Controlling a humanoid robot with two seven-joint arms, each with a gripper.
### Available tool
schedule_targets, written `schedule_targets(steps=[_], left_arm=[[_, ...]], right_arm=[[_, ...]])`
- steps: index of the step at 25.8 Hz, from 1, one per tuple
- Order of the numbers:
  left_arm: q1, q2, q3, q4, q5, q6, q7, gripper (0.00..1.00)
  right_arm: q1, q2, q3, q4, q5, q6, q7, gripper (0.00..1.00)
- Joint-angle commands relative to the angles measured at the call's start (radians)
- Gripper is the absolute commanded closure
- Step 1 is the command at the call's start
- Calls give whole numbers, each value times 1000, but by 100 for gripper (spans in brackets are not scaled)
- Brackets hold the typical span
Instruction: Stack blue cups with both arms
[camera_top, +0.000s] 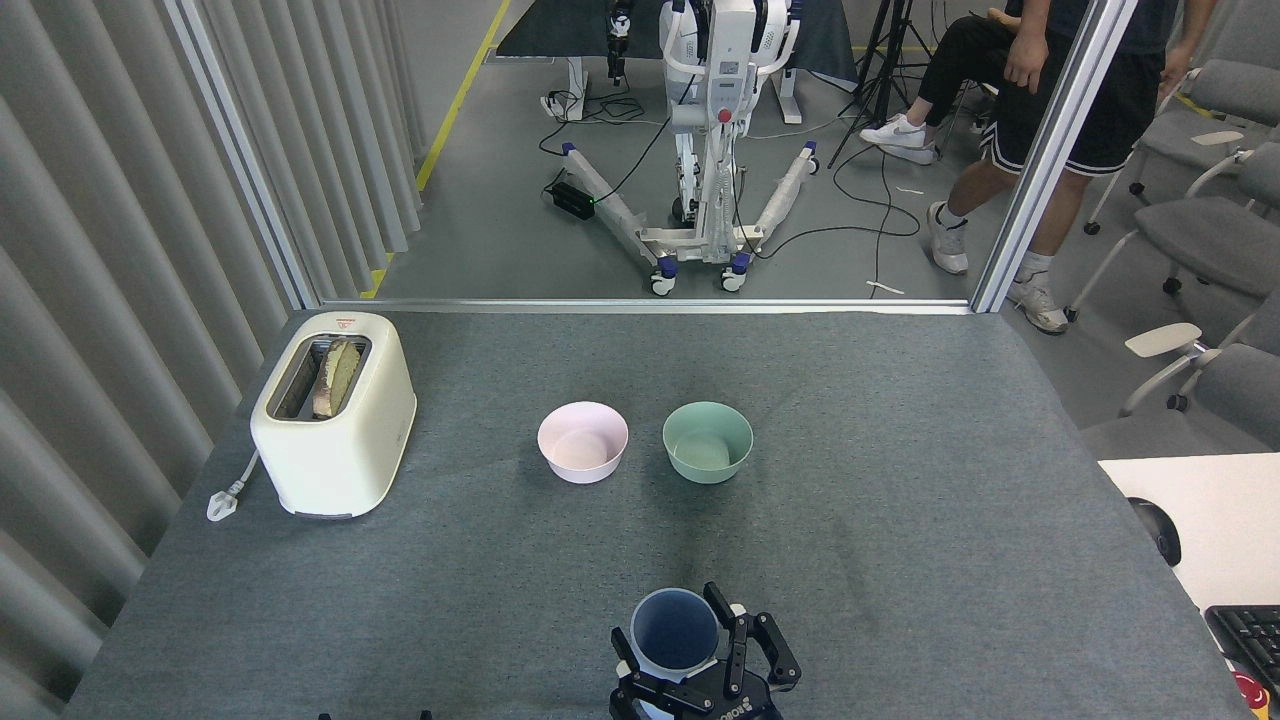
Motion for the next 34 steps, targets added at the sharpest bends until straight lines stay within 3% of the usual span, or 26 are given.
schedule_targets(steps=[1,7,11,14,19,27,34], left_arm=[[5,0,1,-1,-1,0,0,0],[9,0,1,-2,-1,-2,0,0],[1,0,1,-1,-1,-5,0,0],[-6,-2,1,-4,-1,-5,-2,0],[-25,0,1,-7,-1,-6,-6,0],[-17,0,-2,-18,-1,-11,-6,0],[-23,0,-2,-19,-1,-12,-6,0]], right_arm=[[1,-1,-6,-28,-1,4,-83,1],[30,-3,-180,-57,-8,23,-129,1],[58,-6,-371,-9,-37,13,-124,1],[116,-15,-441,27,-70,-8,-127,1],[233,-16,-490,44,-122,-53,-185,1],[236,-18,-491,132,-120,-54,-219,1],[236,-15,-493,139,-126,-57,-247,0]])
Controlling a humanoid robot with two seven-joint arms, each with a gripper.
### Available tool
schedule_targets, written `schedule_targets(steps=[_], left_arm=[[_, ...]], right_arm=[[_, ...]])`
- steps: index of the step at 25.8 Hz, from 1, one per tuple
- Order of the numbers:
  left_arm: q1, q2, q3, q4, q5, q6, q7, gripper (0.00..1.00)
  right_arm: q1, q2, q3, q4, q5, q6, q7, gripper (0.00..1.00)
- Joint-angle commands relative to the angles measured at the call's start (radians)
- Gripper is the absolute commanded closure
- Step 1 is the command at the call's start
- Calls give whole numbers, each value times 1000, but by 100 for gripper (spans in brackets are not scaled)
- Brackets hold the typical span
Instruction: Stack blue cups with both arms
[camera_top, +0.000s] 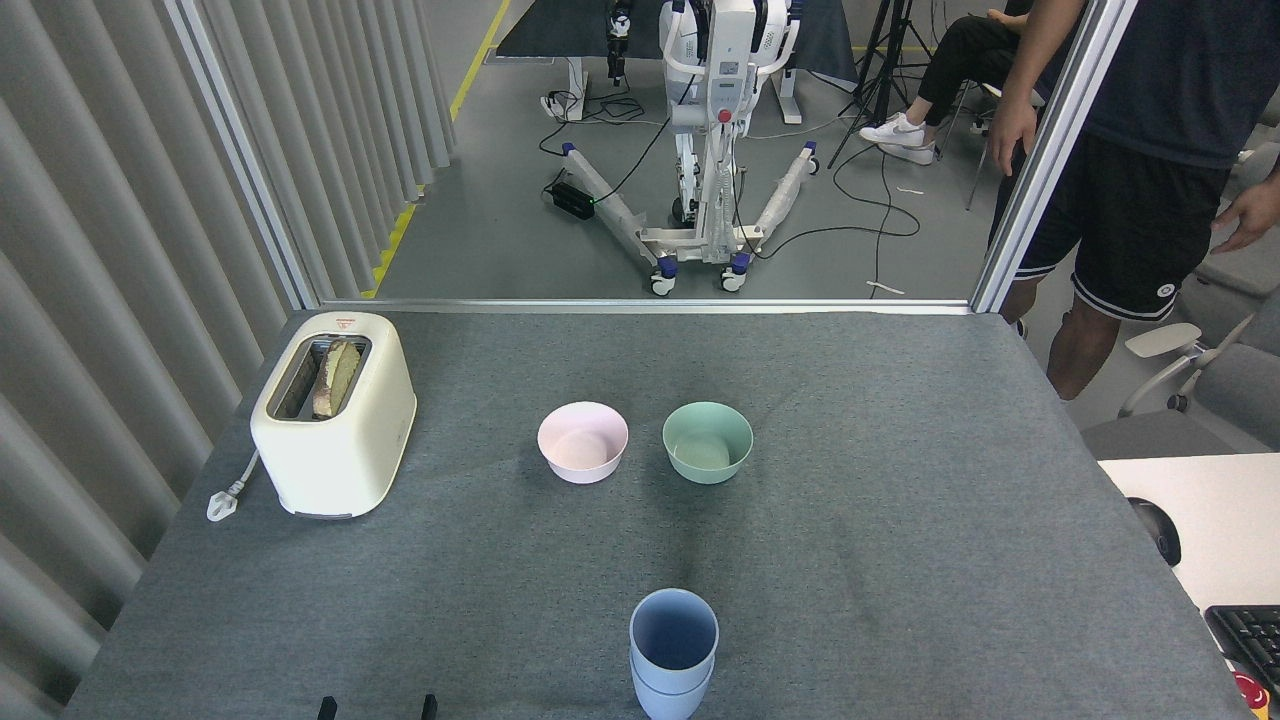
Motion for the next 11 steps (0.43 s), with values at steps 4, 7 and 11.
schedule_targets(steps=[4,7,11], left_arm=[[-10,0,0,-2,1,-40,3,0],[-10,0,0,-1,1,-47,6,0],[-6,0,0,-1,-1,-47,6,0]], right_arm=[[-3,1,-2,4,-3,2,-4,0],[-3,1,-2,2,-1,3,-4,0],[-3,1,-2,-1,-1,5,-2,0]])
